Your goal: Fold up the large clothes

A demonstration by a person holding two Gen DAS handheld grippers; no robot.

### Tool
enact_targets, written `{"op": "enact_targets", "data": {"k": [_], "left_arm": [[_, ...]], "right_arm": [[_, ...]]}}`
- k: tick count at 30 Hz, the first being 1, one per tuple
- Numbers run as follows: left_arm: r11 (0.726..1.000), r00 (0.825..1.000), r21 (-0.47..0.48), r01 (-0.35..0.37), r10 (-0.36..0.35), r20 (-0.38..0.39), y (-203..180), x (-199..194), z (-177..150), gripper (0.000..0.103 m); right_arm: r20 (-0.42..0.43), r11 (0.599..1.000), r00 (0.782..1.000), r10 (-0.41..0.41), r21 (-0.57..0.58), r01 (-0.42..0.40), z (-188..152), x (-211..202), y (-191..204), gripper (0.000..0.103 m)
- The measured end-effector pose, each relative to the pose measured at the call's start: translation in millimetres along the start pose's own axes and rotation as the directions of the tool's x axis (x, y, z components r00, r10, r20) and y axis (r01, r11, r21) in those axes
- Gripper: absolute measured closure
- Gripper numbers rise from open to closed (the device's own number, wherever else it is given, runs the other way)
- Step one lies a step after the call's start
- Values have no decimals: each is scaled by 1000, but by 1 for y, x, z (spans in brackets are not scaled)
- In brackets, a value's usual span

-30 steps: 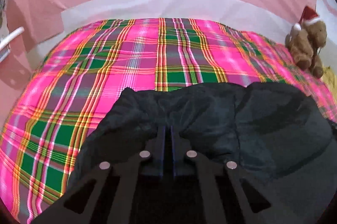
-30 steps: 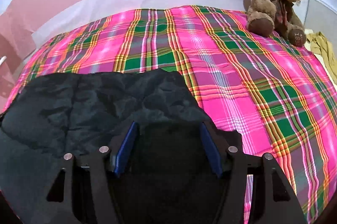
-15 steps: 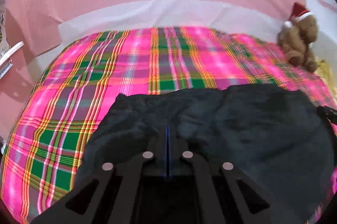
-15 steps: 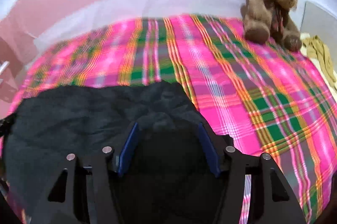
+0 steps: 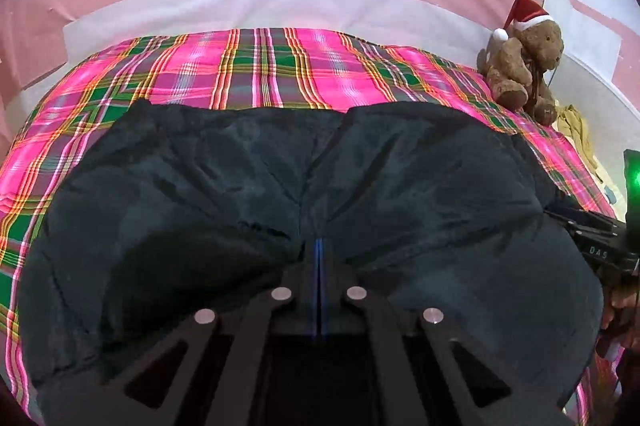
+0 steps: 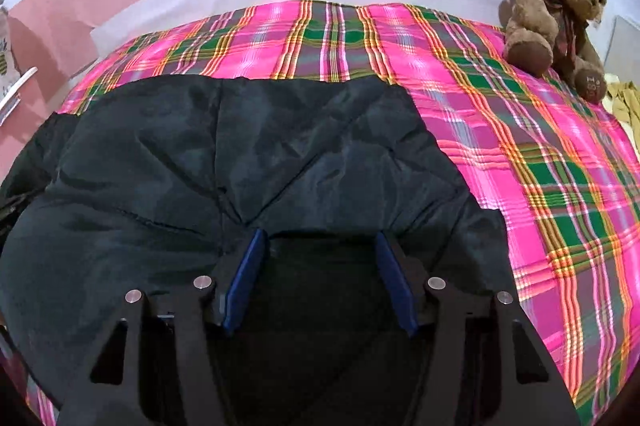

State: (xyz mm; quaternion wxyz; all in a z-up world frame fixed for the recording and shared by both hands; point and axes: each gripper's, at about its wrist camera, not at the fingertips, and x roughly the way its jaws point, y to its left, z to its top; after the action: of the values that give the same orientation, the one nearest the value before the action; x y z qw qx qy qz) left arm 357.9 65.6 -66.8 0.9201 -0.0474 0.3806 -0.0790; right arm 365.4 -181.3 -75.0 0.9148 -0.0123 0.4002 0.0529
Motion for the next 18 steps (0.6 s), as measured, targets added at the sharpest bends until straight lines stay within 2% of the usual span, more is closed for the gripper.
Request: {"op": "enact_targets", "data": {"k": [6,10,12,14,16,18], "left_arm": [[1000,1000,-4,-3,3,5,-1,7,-1,103],[1000,1000,12,-5,5,2,2,-19,8,103],[1000,999,16,-7,6,49,14,-44,13,103],[998,995,25,-60,57,76,31,-56,18,103],[993,991,9,-118,117,62,55,-52,20,103],[993,994,-44,-110,111,19,78,-35,14,103]], "right_arm": [[7,1000,1000,-3,-5,3,-2,6,2,45],[27,1000,1000,7,18,-8,4,-21,-3,46],[69,1000,998,2,18,-4,6,-40,-7,47],[92,1000,996,-20,19,18,8,-50,-14,47],[67,997,996,-67,36,65,8,-40,-25,47],[27,996,996,-82,32,81,2,-19,-30,47]]}}
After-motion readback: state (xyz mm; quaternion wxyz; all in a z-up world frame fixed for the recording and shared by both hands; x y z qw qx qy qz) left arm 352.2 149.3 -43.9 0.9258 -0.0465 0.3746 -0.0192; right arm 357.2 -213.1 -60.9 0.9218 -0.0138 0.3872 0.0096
